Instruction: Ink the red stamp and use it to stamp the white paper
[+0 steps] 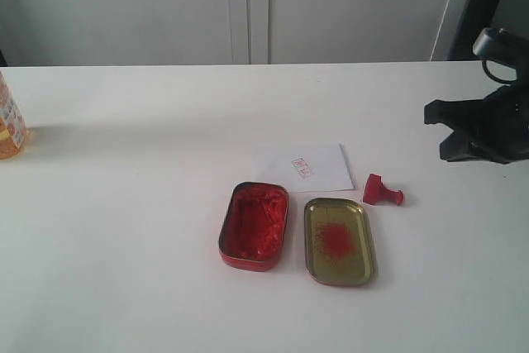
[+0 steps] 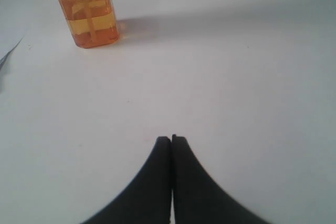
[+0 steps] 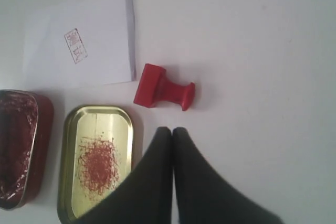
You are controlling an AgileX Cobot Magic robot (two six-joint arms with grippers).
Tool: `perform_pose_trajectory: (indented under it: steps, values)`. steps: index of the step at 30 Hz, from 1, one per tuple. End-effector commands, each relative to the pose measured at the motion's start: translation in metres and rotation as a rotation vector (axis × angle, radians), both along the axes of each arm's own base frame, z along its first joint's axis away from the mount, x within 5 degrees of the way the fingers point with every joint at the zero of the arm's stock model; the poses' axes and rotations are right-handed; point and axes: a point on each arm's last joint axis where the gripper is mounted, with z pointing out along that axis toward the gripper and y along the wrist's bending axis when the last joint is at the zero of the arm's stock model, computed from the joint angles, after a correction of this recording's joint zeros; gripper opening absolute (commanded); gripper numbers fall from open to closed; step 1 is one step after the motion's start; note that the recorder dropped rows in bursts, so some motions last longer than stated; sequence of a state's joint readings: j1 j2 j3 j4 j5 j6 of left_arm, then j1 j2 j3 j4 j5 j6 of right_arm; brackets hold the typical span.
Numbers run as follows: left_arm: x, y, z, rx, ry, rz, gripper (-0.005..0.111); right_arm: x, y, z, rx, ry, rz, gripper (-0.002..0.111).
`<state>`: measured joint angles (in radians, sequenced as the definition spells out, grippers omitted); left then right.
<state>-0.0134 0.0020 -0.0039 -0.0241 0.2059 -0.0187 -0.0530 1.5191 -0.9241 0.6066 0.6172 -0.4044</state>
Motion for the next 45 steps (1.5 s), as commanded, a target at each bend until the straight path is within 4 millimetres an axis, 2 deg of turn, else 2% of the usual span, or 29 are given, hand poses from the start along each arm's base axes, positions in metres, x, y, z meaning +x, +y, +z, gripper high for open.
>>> perform_pose_trajectory:
  steps: [1, 13, 18, 22, 26, 30, 33, 38, 45]
  values:
    - [0.000, 0.000, -0.001, -0.004, -0.001, 0.003, 0.000, -0.009, -0.003, 0.003, -0.027, 0.039, 0.008, 0.000]
    - [0.000, 0.000, -0.001, -0.004, -0.001, 0.003, 0.000, -0.023, 0.018, 0.010, -0.187, 0.069, 0.117, 0.000]
    - [0.000, 0.000, -0.001, -0.004, -0.001, 0.003, 0.000, -0.032, 0.016, 0.011, -0.310, 0.123, 0.153, 0.000]
    - [0.000, 0.000, -0.001, -0.004, -0.001, 0.003, 0.000, -0.038, 0.015, 0.019, -0.326, 0.110, 0.154, 0.000]
    - [0.000, 0.000, -0.001, -0.004, -0.001, 0.003, 0.000, -0.051, 0.016, 0.038, -0.325, 0.057, 0.157, 0.000]
    - [0.000, 0.000, -0.001, -0.004, -0.001, 0.003, 0.000, -0.074, 0.024, 0.067, -0.344, -0.069, 0.195, 0.000]
    - [0.000, 0.000, -0.001, -0.004, -0.001, 0.003, 0.000, -0.091, 0.023, 0.078, -0.348, -0.151, 0.194, 0.000]
    - [0.000, 0.000, -0.001, -0.004, -0.001, 0.003, 0.000, -0.132, 0.016, 0.079, -0.345, -0.306, 0.163, 0.000]
    - [0.000, 0.000, -0.001, -0.004, -0.001, 0.003, 0.000, -0.176, 0.008, 0.080, -0.312, -0.457, 0.109, 0.000]
